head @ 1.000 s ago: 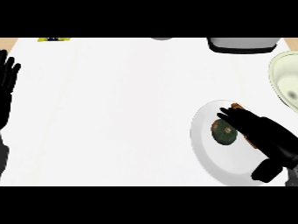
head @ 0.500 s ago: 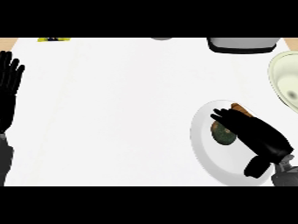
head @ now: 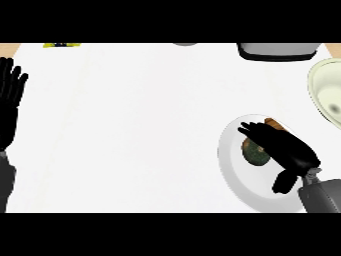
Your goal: Pick the squash from the plate and place it in the bowl
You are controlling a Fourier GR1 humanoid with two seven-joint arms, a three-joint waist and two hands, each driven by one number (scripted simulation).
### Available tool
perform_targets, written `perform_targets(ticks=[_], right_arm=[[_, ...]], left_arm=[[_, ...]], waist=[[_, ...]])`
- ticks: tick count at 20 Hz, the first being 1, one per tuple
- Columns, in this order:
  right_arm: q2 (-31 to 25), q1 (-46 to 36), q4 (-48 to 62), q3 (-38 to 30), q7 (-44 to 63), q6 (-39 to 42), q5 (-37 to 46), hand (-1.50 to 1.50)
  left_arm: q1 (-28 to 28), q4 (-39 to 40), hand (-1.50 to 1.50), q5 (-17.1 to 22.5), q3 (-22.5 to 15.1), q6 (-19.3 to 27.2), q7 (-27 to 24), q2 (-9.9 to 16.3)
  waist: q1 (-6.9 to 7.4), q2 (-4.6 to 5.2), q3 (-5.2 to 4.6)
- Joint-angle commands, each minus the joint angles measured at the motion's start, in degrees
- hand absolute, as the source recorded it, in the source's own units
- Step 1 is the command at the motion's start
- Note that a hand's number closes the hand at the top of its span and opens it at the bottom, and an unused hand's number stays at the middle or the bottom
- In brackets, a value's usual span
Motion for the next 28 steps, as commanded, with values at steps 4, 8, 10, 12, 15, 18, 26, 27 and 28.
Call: perform_targets(ticks=[4,8,10,12,15,18,26,27,28], right_arm=[[3.4,-2.1,6.3,-1.2,2.2,-1.7,3.7,-1.5],[3.9,-5.6,12.2,-2.2,-0.2,-5.3,6.0,-1.5],[2.0,-5.1,8.9,-2.9,-5.6,-5.5,3.2,1.5],[3.1,-1.6,9.5,-2.2,-7.2,-11.7,4.7,1.5],[4.0,-4.9,11.8,-2.8,-7.7,-11.3,5.3,1.5],[3.8,-4.7,7.3,-3.3,-6.4,-8.1,5.2,1.5],[-27.8,2.5,28.7,-31.6,-16.4,-9.1,-4.6,1.5],[-30.9,2.6,30.6,-33.3,-18.1,-8.5,-5.2,1.5],[-32.2,2.4,33.3,-35.0,-18.9,-9.1,-5.9,1.5]], left_arm=[[0.8,1.3,0.0,0.2,1.8,-1.9,-1.5,0.2],[-1.5,0.2,0.0,-1.9,0.1,0.2,1.7,-0.8],[3.7,-4.4,0.0,-2.4,-1.2,0.2,-0.3,-2.7],[-1.0,1.4,0.0,-1.6,0.4,-0.4,-0.7,-1.6],[-3.2,1.0,0.0,-2.0,0.5,0.5,2.3,-1.2],[0.4,-1.5,0.0,-0.1,2.8,-2.1,2.1,0.6],[1.6,-1.3,0.0,-1.2,3.3,1.0,-0.1,-0.9],[1.4,-1.3,0.0,-0.8,3.8,0.6,0.6,-0.1],[1.0,-1.9,0.0,-0.6,3.4,0.4,0.6,-0.4]], waist=[[0.01,0.01,-0.01],[0.02,0.02,0.0],[0.13,-0.05,0.01],[-0.22,0.03,0.0],[-0.12,0.02,0.0],[-0.01,-0.05,-0.01],[-4.46,1.15,0.77],[-4.0,1.06,0.76],[-3.08,1.11,0.89]])
